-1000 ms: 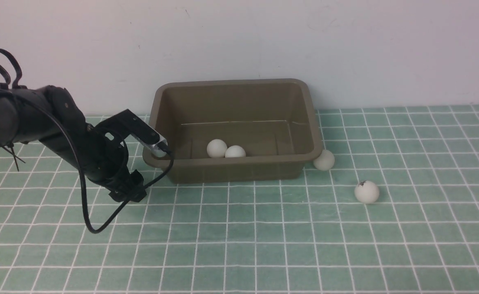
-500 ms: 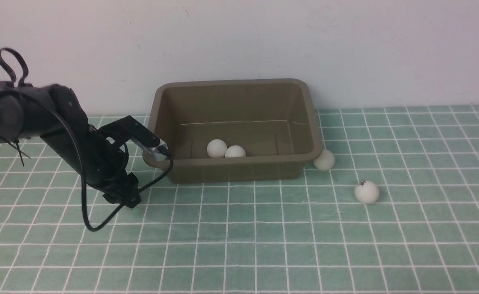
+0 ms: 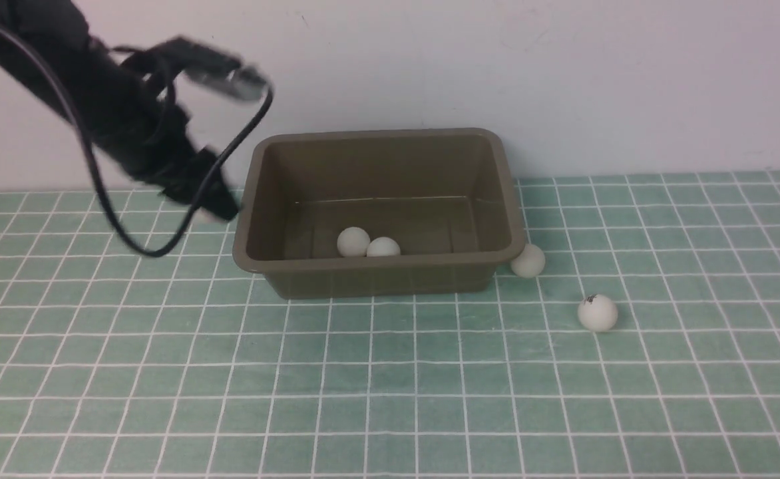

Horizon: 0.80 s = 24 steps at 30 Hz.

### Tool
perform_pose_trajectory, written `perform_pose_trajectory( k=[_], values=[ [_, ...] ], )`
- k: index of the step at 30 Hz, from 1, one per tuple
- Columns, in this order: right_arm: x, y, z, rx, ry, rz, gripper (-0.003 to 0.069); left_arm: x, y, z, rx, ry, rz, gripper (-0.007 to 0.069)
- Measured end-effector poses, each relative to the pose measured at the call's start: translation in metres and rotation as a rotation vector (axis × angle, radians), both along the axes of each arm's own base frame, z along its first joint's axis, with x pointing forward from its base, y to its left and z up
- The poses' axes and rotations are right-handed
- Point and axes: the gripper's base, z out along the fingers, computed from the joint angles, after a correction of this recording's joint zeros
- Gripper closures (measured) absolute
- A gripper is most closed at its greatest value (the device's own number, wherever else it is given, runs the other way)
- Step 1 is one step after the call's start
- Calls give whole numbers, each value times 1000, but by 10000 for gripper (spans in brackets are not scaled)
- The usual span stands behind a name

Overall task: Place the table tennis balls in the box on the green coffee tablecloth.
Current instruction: 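Drop the ball into the bin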

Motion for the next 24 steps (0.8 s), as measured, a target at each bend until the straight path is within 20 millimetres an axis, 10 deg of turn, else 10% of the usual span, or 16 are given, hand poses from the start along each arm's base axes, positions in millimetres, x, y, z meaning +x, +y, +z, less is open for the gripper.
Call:
perform_pose_trajectory(
  k=[5, 14, 16, 24],
  values=[
    [0, 0, 0, -11, -10, 4, 675, 26, -46, 6, -285, -225, -1, 272],
    [0, 0, 0, -7, -10, 5, 675, 60, -72, -57, -241, -287, -7, 270],
    [0, 0, 1, -3, -10, 5, 675, 67, -78, -81, -222, -282, -8, 174],
    [0, -1, 5, -74, -82, 24, 675, 63, -81, -67, -228, -289, -46, 46]
  ],
)
